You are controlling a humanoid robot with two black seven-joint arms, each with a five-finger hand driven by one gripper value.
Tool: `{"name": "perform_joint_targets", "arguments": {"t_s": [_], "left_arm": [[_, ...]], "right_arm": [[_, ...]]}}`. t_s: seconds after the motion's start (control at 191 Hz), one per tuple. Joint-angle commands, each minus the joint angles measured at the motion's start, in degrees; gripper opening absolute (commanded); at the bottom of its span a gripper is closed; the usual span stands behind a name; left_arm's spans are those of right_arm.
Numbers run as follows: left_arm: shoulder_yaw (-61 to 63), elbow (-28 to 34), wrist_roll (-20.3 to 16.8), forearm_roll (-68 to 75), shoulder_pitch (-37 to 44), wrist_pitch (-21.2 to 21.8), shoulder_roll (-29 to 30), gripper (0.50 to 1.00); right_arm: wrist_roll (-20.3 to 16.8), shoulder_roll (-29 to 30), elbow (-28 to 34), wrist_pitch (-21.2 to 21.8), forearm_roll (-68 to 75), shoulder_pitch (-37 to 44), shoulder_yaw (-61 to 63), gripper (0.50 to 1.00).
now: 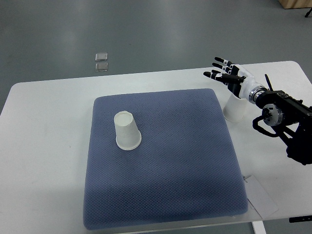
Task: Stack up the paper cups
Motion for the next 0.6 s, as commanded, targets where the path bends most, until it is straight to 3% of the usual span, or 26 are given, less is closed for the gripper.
{"name": "perform_joint_targets", "arguments": {"t_s": [0.0, 0.597], "left_arm": [[-0.02, 0.0, 0.0, 0.0, 0.0, -0.04, 0.0, 1.0], [-0.02, 0.0, 0.0, 0.0, 0.0, 0.05, 0.0, 1.0]], "right_arm": [[0.0, 0.0, -0.14, -0.09, 0.0, -0.08, 0.01, 0.932], [0.0, -0.26, -0.49, 0.17, -0.09, 0.45, -0.08, 0.932]]}}
